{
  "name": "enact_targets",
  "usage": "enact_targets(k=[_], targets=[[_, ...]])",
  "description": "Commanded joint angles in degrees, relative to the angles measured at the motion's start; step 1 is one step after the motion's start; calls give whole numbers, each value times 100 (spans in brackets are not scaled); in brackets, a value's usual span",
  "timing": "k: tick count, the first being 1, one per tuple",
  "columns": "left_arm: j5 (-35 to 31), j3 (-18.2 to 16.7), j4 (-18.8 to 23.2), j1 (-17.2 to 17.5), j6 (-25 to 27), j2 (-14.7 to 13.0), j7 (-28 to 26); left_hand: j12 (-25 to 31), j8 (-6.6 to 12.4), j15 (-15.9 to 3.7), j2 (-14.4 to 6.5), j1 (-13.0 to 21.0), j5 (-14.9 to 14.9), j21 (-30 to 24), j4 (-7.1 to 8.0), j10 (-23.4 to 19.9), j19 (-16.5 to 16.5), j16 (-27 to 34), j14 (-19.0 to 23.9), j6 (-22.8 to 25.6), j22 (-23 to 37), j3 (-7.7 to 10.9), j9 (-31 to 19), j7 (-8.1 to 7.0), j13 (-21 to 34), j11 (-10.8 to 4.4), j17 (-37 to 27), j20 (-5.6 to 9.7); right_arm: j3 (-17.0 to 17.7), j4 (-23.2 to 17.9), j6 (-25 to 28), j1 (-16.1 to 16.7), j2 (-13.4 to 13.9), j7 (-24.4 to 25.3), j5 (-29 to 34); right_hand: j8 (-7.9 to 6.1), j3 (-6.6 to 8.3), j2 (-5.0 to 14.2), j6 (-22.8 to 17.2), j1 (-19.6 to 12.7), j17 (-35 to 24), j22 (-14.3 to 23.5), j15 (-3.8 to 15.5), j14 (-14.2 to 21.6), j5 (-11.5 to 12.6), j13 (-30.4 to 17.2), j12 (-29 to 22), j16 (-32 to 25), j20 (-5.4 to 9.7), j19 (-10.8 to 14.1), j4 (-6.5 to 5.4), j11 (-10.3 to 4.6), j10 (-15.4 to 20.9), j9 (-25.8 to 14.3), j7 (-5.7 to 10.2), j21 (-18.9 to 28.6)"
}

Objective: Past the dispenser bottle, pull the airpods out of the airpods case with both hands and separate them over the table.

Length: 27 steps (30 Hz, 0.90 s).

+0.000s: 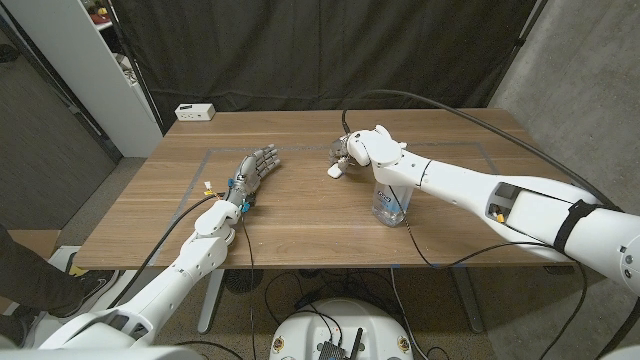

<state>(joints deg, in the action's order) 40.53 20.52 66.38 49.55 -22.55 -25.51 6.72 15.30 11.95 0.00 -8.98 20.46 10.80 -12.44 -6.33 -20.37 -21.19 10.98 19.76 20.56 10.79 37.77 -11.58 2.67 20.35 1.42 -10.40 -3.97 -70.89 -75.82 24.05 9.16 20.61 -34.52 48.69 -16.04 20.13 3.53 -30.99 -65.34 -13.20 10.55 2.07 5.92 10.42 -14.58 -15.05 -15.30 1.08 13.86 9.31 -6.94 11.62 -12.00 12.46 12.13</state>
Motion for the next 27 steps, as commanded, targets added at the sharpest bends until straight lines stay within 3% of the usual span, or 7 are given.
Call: enact_targets(k=[1, 7, 13, 27], targets=[[-19, -16, -46, -32, -10, 7, -42, 26, 0, 13, 32, 22, 29, -16, 19, -36, 45, 0, 44, 51, 15, 35, -18, 15, 26, -10, 0, -5, -127, 307, -158, -59, -118, 11, -130, -124, -64, 9, -323, -82, -45, 29, 633, 90, 52, -46, -94, -71, 57, 33, -22, -17, 194, -62, 12, 69], [-11, 3, -102, -74, 20, 22, 0, 23, -1, 20, 33, 25, 30, -16, 16, -31, 46, -1, 45, 52, 15, 37, -19, 5, 31, -7, 1, -5, -203, 49, -297, -131, 45, -343, -164, -100, -81, 27, -321, -126, -67, 32, 641, 28, 54, -61, -70, -65, 60, -61, -20, -59, 151, -67, 22, 36], [-22, 41, -295, -215, -49, 90, 144, 22, 0, 20, 31, 23, 29, -17, 19, -34, 46, -2, 41, 58, 15, 36, -19, 12, 37, -23, -1, -6, -280, -1, -553, -178, 110, -528, -135, 9, -47, 183, -212, -302, -124, 36, 673, -193, 47, -87, 28, -27, 48, -305, -8, -108, -58, -54, 27, -31], [-29, 24, -196, -160, -5, 52, 65, 19, -3, 21, 31, 30, 31, -19, 15, -36, 48, -5, 37, 59, 15, 39, -20, 10, 50, -21, 0, -2, 44, -246, -1138, 169, 417, 136, -279, 144, -18, 358, -60, -479, -194, 45, 707, -332, 13, -117, 159, -33, 76, -410, -9, -190, -373, -31, 28, -19]])
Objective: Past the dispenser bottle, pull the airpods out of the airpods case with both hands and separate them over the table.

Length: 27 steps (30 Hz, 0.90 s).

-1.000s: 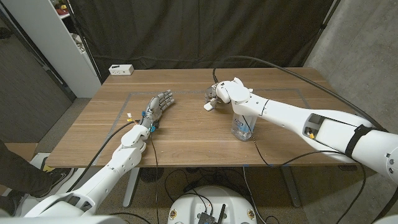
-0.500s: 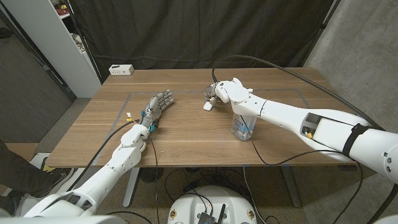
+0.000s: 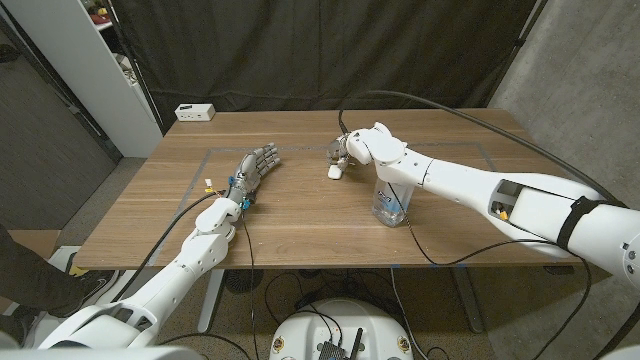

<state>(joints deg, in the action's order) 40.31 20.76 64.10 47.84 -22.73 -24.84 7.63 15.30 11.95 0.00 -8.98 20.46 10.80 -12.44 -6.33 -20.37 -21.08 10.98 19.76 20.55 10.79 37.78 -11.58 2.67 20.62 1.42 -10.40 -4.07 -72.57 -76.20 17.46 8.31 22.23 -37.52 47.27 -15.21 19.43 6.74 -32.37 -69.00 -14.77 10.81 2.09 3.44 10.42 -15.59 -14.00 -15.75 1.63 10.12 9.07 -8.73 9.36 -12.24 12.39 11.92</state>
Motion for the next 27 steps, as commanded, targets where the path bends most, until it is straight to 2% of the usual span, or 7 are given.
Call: enact_targets(k=[1, 6, 11, 14, 17, 19, 27], targets=[[-16, 3, 49, 15, 28, -20, -47, 20, -7, 18, 32, 29, 31, -20, 16, -39, 35, -5, 38, 50, 15, 38, -20, 0, 25, -23, 0, 6, 215, -218, -471, 253, 255, 405, -114, 88, 49, 42, 123, -131, -46, 20, 704, -121, 7, -20, 77, 19, 27, -46, 17, -13, -206, -1, 35, 4], [-5, 1, 32, 12, 7, -4, -31, 17, -10, 16, 29, 28, 30, -19, 18, -36, 39, -3, 41, 44, 15, 38, -20, 6, 28, -8, -2, 8, 236, -208, -553, 234, 262, 287, -68, 256, 74, 182, 412, -295, -126, 30, 670, -434, 3, -49, 193, 81, -17, -237, 19, -11, -577, 23, 38, -13], [-3, -5, 48, 26, 14, -8, -50, 15, -15, 16, 30, 27, 30, -21, 20, -32, 36, -2, 43, 31, 15, 38, -20, 4, 31, -6, -2, 4, 234, -197, -571, 199, 250, 134, 16, 314, 109, 259, 526, -407, -170, 36, 627, -619, 23, -62, 238, 121, -39, -392, 22, -41, -787, 29, 39, -31], [0, -15, 42, 37, -26, 3, -51, 15, -13, 14, 29, 28, 31, -21, 19, -34, 35, -3, 42, 36, 15, 39, -20, 0, 33, -14, -1, 3, 230, -204, -577, 193, 246, 118, 89, 312, 107, 266, 520, -415, -179, 36, 619, -633, 25, -64, 218, 119, -48, -404, 12, -20, -767, 26, 38, -24], [1, -13, 67, 54, -10, -6, -61, 15, -13, 13, 28, 29, 31, -21, 19, -36, 36, -2, 43, 37, 15, 39, -20, -5, 35, -12, -1, 3, 201, -183, -592, 169, 213, 59, 167, 164, 1, 190, 170, -317, -189, 34, 587, -611, -12, -74, 113, 92, -87, -376, -58, 11, -577, -30, 30, 22], [-4, -12, 84, 65, 5, -13, -82, 14, -14, 16, 29, 26, 30, -21, 22, -35, 37, -1, 45, 34, 15, 38, -21, -1, 36, -10, -2, 3, 193, -188, -586, 171, 203, 38, 213, 21, -94, 152, -223, -222, -195, 29, 580, -589, -35, -81, 22, 64, -99, -371, -102, 3, -363, -76, 33, 47], [28, -25, 35, 74, -46, 8, -29, 12, -15, 9, 31, 31, 31, -20, 18, -36, 43, -3, 43, 34, 15, 39, -21, -7, 43, -4, -1, 7, 271, -204, -520, 262, 184, 105, 238, -148, -281, 54, -873, -42, -191, 22, 627, -358, -18, -89, -129, -61, -61, -250, -142, 7, 79, -85, 30, 116]])
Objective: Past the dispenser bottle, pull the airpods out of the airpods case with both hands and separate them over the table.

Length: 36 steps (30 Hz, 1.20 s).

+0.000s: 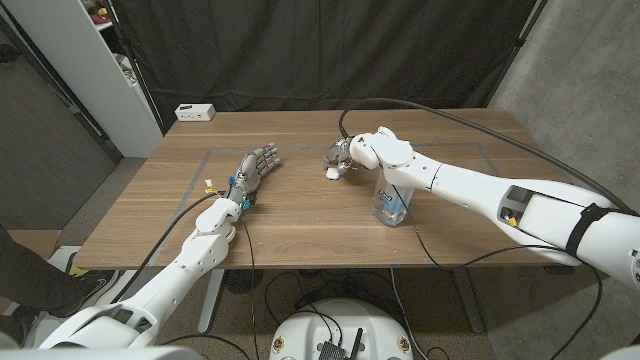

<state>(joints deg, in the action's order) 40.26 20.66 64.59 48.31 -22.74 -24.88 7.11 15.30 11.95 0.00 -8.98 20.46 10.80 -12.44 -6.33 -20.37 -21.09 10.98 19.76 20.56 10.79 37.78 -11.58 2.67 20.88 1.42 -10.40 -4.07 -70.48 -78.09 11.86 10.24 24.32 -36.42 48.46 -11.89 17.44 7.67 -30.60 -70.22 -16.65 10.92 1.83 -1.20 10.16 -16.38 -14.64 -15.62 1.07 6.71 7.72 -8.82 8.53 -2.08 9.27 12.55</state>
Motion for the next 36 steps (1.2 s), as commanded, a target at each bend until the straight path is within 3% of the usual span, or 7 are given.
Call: enact_targets(k=[1, 14, 20, 24, 27, 36], targets=[[36, -16, -15, 28, -44, 13, 23, 10, -15, 11, 32, 31, 31, -20, 17, -32, 43, -3, 44, 34, 15, 38, -21, -7, 18, -1, -1, 4, 77, -21, 45, 83, -23, 6, 110, -503, -106, -52, -1139, 100, 0, 11, 660, 134, 15, -12, -90, -88, 16, 132, -7, 11, 238, -1103, 343, 71], [-8, 1, -21, -15, -111, 5, 80, 5, -13, 13, 35, 26, 30, -21, 21, -26, 44, -2, 45, 41, 15, 36, -22, -4, 26, 0, -2, 1, 507, -510, -35, 374, 233, 643, -88, -807, -402, -133, -1923, 396, -19, 14, 807, 783, 104, -54, -313, -424, 110, 564, -77, -93, 967, -1298, 334, 235], [-38, -1, 40, 8, -129, -17, 40, 7, -15, 8, 38, 28, 30, -21, 18, -35, 46, -3, 45, 36, 15, 36, -22, -9, 30, -14, -1, 0, 705, -703, -112, 482, 319, 869, -203, -946, -565, -5, -1911, 443, -221, 27, 1055, 1715, 130, -237, -870, -969, 107, 795, -45, -197, 2312, -1613, 320, 331], [-43, -6, 90, 40, -130, -31, 13, 8, -15, 20, 39, 28, 30, -22, 18, -40, 44, -3, 45, 37, 15, 35, -22, -6, 33, -11, -1, 1, 793, -723, -213, 532, 348, 1011, -280, -923, -639, 72, -1946, 311, -489, 27, 1108, 2246, 123, -571, -1517, -1277, 103, 966, 22, -267, 3204, -1701, 309, 405], [-40, -13, 123, 66, -123, -36, -21, 7, -18, 21, 43, 28, 30, -21, 16, -41, 48, -3, 46, 30, 15, 34, -22, -2, 35, -9, 0, 1, 848, -740, -313, 578, 373, 1146, -329, -923, -658, 97, -1983, 226, -641, 29, 1122, 2444, 123, -764, -1727, -1416, 123, 1051, 44, -282, 3286, -1758, 299, 445], [-93, 6, 65, 24, -162, -34, -22, 10, -21, 11, 44, 33, 31, -22, 9, -55, 48, -4, 49, 21, 15, 35, -22, -13, 42, -19, 2, -1, 960, -935, -281, 614, 343, 1233, -319, -916, -678, 101, -2003, 172, -758, 31, 1124, 2505, 124, -905, -1841, -1488, 109, 1096, 52, -277, 3245, -1793, 295, 468]])
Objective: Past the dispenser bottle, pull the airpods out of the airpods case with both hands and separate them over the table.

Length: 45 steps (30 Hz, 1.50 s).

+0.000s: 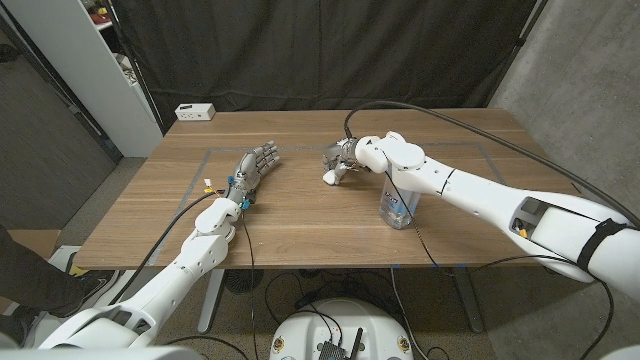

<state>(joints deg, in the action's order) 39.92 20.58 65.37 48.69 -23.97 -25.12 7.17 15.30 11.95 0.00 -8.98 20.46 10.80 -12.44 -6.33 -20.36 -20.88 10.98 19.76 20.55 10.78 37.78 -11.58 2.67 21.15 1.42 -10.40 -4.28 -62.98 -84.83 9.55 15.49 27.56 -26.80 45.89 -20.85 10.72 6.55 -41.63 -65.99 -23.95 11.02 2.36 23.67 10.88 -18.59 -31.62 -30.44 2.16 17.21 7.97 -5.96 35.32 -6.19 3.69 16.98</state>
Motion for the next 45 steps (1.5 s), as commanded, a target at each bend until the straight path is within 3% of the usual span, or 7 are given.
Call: enact_targets(k=[1, 13, 19, 25, 33, 39, 45], targets=[[-60, 14, -13, -14, -39, -10, -28, 7, -21, 12, 44, 31, 31, -22, 12, -50, 27, -3, 48, 21, 15, 34, -22, -14, 16, -33, 1, 17, 212, -262, -48, 91, 18, 269, -59, -18, -7, 213, -900, -252, -31, 20, 1070, 19, 52, -688, -145, -7, 1, 47, 27, -564, 563, -1382, 853, 26], [-211, 91, -53, -186, -79, -72, 73, -1, -14, 8, 56, 89, 35, -21, -50, -39, 32, -10, 38, 39, 14, 35, -22, -20, 24, -15, 11, 14, 510, -912, 515, 110, 6, -96, -80, 26, -37, 195, -897, -287, -140, 17, 1067, 3, 50, -818, -215, -41, -47, 12, 29, -553, 438, -1371, 847, 16], [-276, 118, 162, -224, -89, -189, 180, 1, -8, 21, 94, 132, 30, -12, -107, -51, 55, -24, -8, 57, 13, 11, -21, -20, 29, -38, 15, 9, 628, -1140, 822, 92, 31, -85, -6, 43, -44, 198, -895, -297, -176, 17, 1070, -22, 49, -864, -242, -42, -63, -16, 26, -555, 402, -1368, 846, 5], [-488, 163, 750, -199, 120, -453, 46, -6, 44, 37, 223, 197, -10, 27, -216, -55, 158, -51, -145, 204, 8, -94, -23, -27, 37, -87, 13, -7, 734, -1272, 1112, 129, 33, 112, 102, 62, -51, 208, -886, -296, -216, 15, 1069, -12, 45, -904, -271, -62, -78, -26, 16, -557, 383, -1365, 842, 2], [-953, 169, 1961, -46, 857, -851, -769, -57, 75, 60, 583, 255, -94, 92, -347, 45, 329, -72, -358, 327, -10, -310, -22, -65, 41, -133, 9, -32, 838, -1489, 1447, 260, 64, 533, 328, 78, -62, 215, -902, -291, -276, 13, 1067, 53, 41, -959, -320, -112, -101, -20, 3, -562, 380, -1361, 841, 5], [-1207, 171, 2651, 32, 1562, -856, -1602, -85, 198, 80, 825, 449, -84, 106, -417, 109, 398, -70, -513, 621, -20, -423, -40, 16, 43, -111, 4, -20, 867, -1588, 1652, 342, -16, 797, 466, 107, -94, 187, -920, -282, -390, 10, 1071, 179, 34, -1048, -378, -212, -141, -40, 0, -554, 321, -1357, 835, -4], [-1262, 260, 2897, -86, 2105, -763, -1948, -105, 377, 161, 1105, 743, -72, 112, -430, 179, 458, -40, -579, 1009, -25, -545, -97, 102, 46, -101, -4, -73, 917, -1722, 1847, 464, -62, 1088, 588, 130, -117, 172, -950, -286, -524, 6, 1072, 227, 30, -1141, -446, -298, -188, -73, 3, -555, 288, -1358, 832, -21]])
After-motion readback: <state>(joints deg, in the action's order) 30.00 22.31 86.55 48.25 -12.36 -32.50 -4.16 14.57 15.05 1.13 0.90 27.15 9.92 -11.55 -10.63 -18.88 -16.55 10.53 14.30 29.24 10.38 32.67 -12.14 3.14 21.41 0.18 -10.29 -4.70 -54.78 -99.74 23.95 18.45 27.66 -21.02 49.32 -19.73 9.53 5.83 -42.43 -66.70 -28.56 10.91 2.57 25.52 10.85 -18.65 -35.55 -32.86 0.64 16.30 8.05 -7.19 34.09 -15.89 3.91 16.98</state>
